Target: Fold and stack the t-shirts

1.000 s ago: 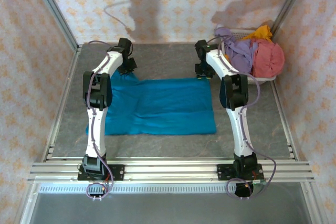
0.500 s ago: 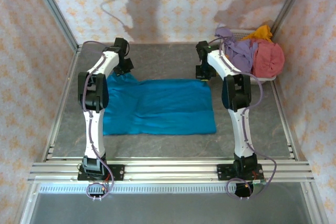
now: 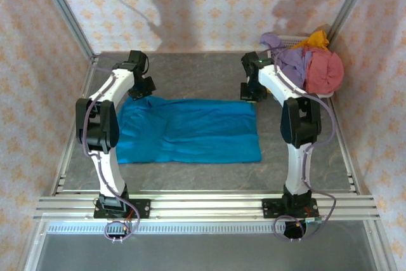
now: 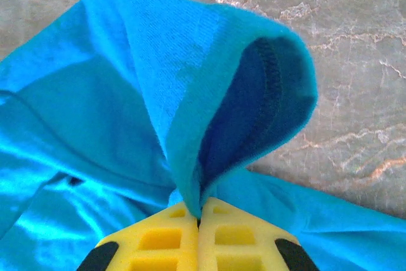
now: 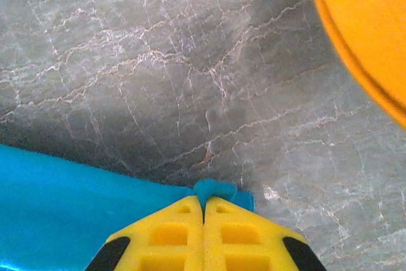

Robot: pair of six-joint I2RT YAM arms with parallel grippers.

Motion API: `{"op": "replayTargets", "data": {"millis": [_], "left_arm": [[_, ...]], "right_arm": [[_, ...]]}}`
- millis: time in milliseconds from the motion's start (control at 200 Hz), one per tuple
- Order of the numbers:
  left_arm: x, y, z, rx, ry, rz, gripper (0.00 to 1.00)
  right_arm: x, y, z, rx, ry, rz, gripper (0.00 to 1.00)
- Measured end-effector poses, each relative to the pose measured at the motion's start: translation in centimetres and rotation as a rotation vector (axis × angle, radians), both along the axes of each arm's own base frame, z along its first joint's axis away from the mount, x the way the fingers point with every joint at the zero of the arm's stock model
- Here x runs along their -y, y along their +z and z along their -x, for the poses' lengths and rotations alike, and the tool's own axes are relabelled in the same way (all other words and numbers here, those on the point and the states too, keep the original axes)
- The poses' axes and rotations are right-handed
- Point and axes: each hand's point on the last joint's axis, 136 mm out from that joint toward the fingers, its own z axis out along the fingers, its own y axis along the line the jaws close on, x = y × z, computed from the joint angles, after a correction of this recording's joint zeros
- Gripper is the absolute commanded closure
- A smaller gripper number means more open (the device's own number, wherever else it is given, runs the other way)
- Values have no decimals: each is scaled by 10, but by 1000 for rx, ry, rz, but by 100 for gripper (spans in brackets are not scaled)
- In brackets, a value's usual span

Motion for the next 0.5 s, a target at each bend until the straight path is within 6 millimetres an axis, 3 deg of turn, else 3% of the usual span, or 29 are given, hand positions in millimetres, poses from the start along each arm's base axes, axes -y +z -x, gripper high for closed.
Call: {"op": "replayTargets", "data": {"millis": [310, 501], "left_arm": [[2, 34, 17, 48, -6, -1, 100], [3, 35, 51, 11, -12, -9, 100]], "right_arm": [[2, 9, 32, -5, 0, -14, 100], [1, 8, 54, -19, 15, -9, 100]]}}
